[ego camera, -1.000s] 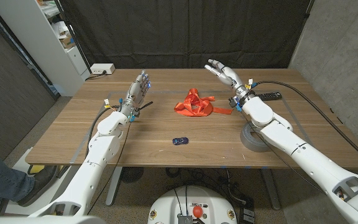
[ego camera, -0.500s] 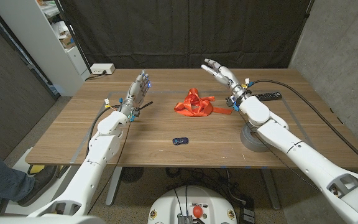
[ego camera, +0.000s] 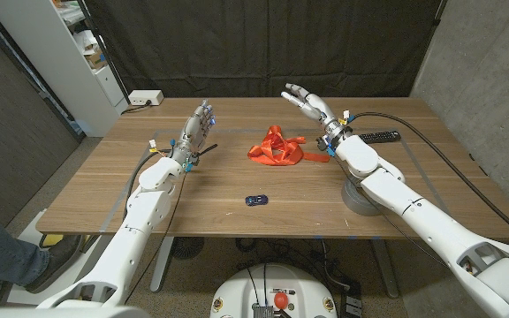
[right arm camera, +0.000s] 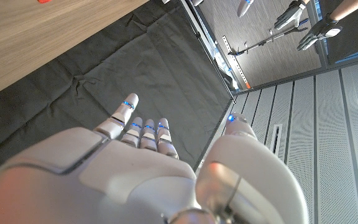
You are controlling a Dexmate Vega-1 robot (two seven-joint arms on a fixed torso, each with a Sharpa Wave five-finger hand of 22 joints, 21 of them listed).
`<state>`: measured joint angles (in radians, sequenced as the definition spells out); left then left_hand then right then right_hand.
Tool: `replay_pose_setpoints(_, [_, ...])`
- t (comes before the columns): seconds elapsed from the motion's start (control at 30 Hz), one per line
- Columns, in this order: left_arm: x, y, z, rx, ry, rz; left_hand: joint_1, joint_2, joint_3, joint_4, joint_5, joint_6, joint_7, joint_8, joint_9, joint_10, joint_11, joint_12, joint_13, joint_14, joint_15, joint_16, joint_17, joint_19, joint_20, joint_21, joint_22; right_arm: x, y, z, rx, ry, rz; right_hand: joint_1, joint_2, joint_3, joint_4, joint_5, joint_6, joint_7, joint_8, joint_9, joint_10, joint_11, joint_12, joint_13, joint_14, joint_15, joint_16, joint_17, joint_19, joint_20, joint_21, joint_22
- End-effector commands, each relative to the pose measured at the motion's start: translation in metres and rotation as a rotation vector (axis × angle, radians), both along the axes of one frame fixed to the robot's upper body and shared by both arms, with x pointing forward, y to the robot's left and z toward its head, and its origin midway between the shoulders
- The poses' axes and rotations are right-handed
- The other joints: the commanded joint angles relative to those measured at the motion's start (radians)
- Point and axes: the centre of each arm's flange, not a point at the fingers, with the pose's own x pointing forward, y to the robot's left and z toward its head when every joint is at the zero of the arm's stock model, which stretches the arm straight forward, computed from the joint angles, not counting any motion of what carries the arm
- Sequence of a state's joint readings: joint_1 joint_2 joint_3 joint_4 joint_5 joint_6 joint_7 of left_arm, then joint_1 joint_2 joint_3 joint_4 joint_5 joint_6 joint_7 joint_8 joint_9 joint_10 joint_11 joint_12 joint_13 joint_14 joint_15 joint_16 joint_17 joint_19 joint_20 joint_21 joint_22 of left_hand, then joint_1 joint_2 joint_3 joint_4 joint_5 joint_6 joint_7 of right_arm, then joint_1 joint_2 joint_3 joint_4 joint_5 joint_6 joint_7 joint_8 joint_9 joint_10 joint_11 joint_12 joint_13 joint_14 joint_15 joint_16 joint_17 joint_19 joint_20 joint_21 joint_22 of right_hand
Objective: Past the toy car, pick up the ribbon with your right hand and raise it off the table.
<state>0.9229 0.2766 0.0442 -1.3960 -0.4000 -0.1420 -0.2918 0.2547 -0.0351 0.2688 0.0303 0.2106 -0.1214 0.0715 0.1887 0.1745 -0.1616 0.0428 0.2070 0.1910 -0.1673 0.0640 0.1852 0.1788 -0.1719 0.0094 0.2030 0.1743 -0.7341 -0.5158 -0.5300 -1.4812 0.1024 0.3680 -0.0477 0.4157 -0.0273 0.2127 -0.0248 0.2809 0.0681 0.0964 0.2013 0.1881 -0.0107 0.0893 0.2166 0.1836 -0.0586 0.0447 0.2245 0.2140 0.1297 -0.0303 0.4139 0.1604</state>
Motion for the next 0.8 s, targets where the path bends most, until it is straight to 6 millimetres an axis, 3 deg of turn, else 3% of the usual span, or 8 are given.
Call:
replay_pose_setpoints(0.03, [0.003,0.0,-0.001,0.001,0.007,-0.009,0.001,0.008,0.001,-0.003,-0.001,0.005,0.0,0.0,0.004,-0.01,0.001,-0.001,0.001,-0.013,0.004,0.003,0.004,-0.042,0.002,0.0,0.006,0.003,0.014,0.002,-0.026,0.002,0.019,0.011,0.005,0.003,-0.006,-0.002,-0.003,-0.003,-0.002,0.002,0.005,0.005,-0.004,0.005,0.002,-0.002,-0.005,0.003,0.007,0.003,-0.001,0.006])
replay_pose_setpoints(0.8, [0.002,-0.002,0.003,0.015,0.004,-0.002,0.001,0.011,0.0,-0.007,-0.004,0.007,0.004,0.0,0.004,-0.014,0.002,-0.002,0.001,-0.016,0.008,0.002,0.004,-0.045,0.003,-0.003,0.006,0.008,0.027,0.003,-0.105,-0.021,-0.021,0.026,0.007,0.007,-0.018,-0.001,-0.003,-0.006,-0.003,0.002,0.004,0.004,-0.009,0.005,0.002,-0.002,-0.008,0.0,0.009,0.004,-0.015,0.006])
